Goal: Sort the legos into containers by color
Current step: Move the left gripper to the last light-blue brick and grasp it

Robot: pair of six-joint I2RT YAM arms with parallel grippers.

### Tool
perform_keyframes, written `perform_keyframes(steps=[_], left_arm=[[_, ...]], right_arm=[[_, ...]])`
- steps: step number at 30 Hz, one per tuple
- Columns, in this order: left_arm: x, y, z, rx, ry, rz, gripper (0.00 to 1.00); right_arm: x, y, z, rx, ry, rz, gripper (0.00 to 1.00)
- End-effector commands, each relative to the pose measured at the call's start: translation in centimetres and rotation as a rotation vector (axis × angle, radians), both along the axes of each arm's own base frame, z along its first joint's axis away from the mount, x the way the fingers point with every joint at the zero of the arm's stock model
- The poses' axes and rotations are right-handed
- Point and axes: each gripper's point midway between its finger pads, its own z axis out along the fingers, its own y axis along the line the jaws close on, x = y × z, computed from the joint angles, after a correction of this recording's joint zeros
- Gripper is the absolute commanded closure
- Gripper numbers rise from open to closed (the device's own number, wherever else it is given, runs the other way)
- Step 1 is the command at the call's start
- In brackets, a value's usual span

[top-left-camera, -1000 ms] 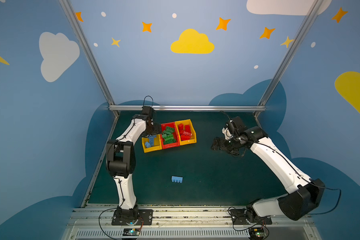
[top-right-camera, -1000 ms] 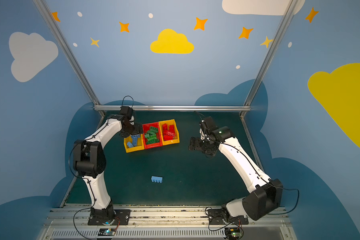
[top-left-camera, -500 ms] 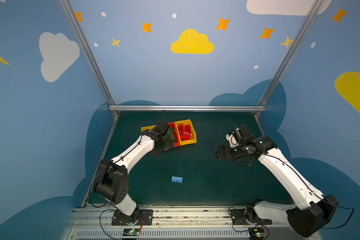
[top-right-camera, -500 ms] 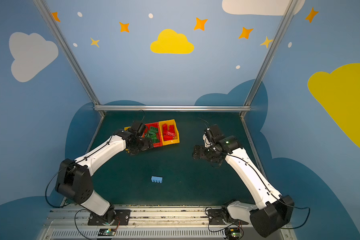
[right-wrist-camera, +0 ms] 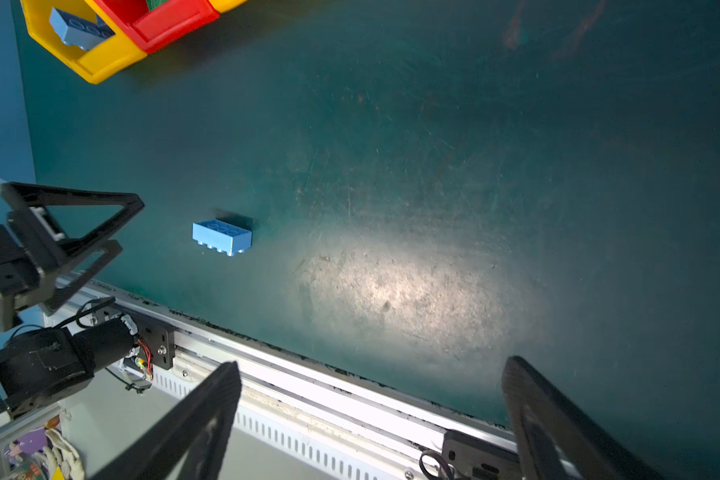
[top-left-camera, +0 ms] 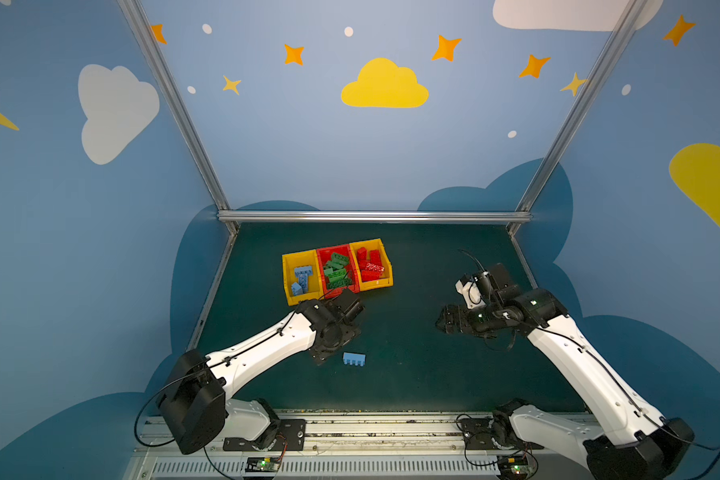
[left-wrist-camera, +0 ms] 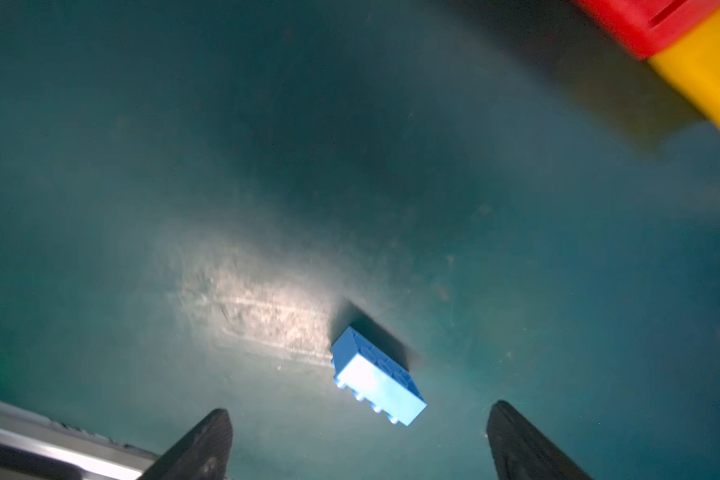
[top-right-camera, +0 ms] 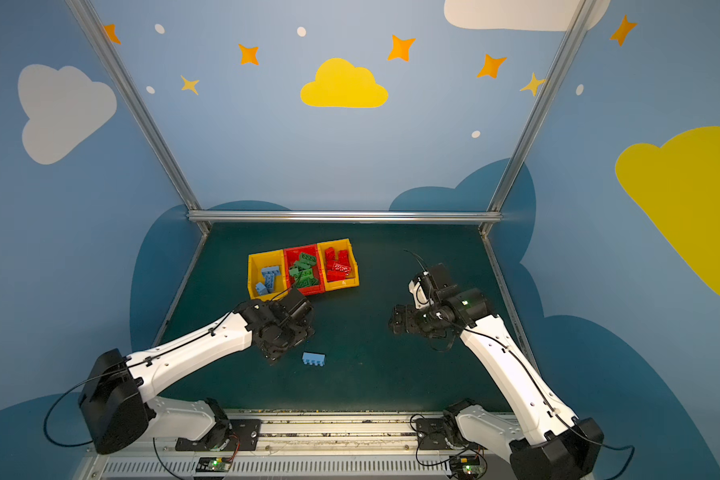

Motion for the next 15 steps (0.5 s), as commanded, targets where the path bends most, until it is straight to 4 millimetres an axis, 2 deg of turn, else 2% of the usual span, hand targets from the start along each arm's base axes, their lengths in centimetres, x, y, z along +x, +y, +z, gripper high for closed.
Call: perform_keyframes(steps=[1, 8, 15], left_arm=[[-0.7, -0.8, -1.8, -0.012, 0.029, 0.118, 0.05], [-0.4, -3.5, -3.8, 0.008, 0.064, 0.109, 0.05], [-0.5, -5.0, -6.3, -0.003, 0.136, 0.119, 0.07]], right_arm=[[-1.5, -0.7, -0.4, 0.001, 0.020, 0.009, 0.04], [-2.7, -2.2, 0.1, -0.018, 0.001, -0.004, 0.04], [-3.5, -3.7, 0.5, -0.051, -0.029, -0.023, 0.04]])
